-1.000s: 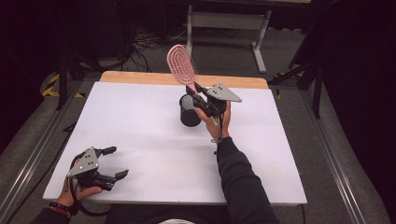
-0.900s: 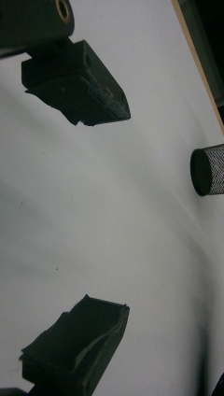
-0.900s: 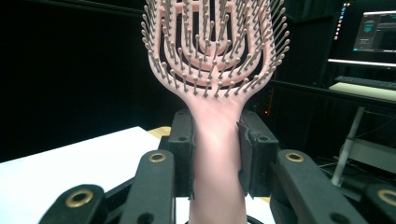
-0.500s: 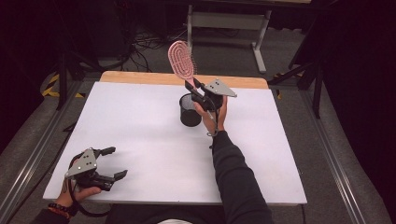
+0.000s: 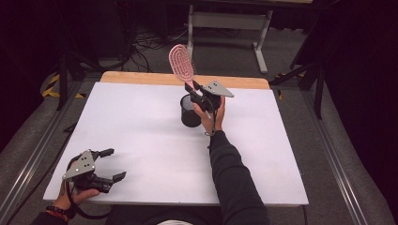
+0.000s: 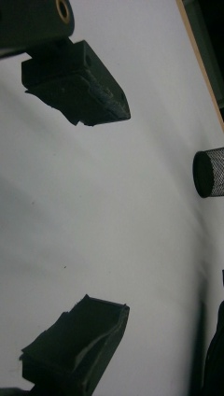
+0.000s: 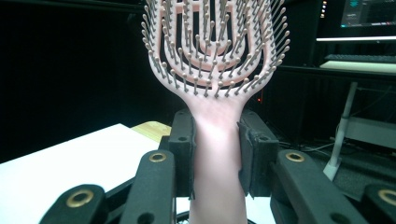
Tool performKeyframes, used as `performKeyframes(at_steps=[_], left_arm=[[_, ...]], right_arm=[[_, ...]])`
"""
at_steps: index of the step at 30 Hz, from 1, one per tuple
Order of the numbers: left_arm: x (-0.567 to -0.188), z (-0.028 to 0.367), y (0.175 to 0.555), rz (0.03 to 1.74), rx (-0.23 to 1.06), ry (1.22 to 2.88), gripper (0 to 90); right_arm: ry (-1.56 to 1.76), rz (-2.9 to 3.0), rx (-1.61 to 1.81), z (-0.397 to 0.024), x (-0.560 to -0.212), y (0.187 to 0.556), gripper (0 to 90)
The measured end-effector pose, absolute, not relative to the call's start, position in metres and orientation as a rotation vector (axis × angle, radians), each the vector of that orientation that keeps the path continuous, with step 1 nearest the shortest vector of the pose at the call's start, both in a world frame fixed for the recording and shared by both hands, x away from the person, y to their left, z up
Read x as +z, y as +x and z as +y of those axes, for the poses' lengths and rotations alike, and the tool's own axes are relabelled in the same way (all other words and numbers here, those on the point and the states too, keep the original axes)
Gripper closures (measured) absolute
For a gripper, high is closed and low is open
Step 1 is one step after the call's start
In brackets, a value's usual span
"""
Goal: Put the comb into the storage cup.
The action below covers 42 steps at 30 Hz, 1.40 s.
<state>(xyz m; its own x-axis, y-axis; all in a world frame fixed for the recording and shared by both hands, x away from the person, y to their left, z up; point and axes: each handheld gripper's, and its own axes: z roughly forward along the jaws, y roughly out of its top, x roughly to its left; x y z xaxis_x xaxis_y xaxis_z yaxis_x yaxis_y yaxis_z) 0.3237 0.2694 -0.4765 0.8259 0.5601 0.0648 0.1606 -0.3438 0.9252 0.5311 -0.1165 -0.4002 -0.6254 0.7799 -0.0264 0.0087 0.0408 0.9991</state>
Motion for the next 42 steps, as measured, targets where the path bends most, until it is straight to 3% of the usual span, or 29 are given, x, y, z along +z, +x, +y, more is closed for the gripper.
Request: performKeyframes(at_steps=[42], left_arm=[[-0.478,0.271,0.324,0.552,0.451,1.918,8.2]], right_arm=[[0.791,1.821,1.612,-0.123,-0.422,0.524,68.9]])
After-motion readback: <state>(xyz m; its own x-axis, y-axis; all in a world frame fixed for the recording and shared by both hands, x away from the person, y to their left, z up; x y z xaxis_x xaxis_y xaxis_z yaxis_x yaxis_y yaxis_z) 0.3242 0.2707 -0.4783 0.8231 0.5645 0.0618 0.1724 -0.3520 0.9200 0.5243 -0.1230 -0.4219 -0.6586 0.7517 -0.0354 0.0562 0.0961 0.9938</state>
